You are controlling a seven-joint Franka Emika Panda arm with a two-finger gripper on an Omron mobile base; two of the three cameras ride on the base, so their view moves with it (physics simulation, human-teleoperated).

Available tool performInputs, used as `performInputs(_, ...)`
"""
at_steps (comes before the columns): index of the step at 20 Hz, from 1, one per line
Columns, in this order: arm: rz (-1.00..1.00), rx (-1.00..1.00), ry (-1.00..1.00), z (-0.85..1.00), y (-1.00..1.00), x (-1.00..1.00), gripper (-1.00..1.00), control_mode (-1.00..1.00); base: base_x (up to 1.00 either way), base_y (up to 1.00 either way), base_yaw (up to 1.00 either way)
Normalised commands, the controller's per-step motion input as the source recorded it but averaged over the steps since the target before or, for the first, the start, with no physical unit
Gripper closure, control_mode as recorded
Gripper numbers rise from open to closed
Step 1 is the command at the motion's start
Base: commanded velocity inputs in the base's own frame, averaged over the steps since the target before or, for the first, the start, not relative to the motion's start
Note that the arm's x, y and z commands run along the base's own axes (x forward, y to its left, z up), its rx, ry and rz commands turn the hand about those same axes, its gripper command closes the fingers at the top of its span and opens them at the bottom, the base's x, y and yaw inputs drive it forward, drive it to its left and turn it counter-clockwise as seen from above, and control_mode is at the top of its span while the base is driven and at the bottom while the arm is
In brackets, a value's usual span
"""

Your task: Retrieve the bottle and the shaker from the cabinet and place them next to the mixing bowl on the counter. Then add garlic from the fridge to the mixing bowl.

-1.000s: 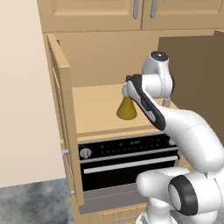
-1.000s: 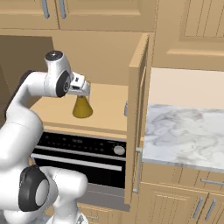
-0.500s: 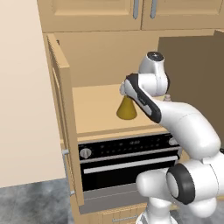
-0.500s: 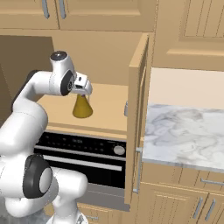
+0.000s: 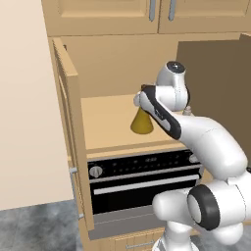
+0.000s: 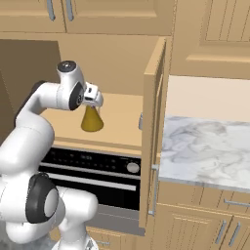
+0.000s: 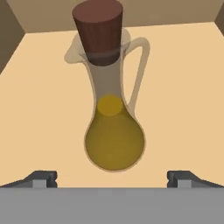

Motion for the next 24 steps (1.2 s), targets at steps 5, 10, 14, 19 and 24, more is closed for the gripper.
performInputs(5,0.0,0.09,-0.22,-0.02,0.0,0.0,-1.0,-1.0,0.0,0.0,0.0)
performInputs(10,0.0,0.05,-0.14,-0.01,0.0,0.01,-1.0,-1.0,0.0,0.0,0.0)
performInputs(14,0.0,-0.03,0.03,0.0,0.0,0.1,-1.0,-1.0,0.0,0.0,0.0)
performInputs(19,-0.01,-0.08,0.1,0.0,0.0,0.2,-1.0,-1.0,0.0,0.0,0.0)
performInputs(24,0.0,-0.07,0.08,-0.01,0.0,0.28,-1.0,-1.0,0.0,0.0,0.0)
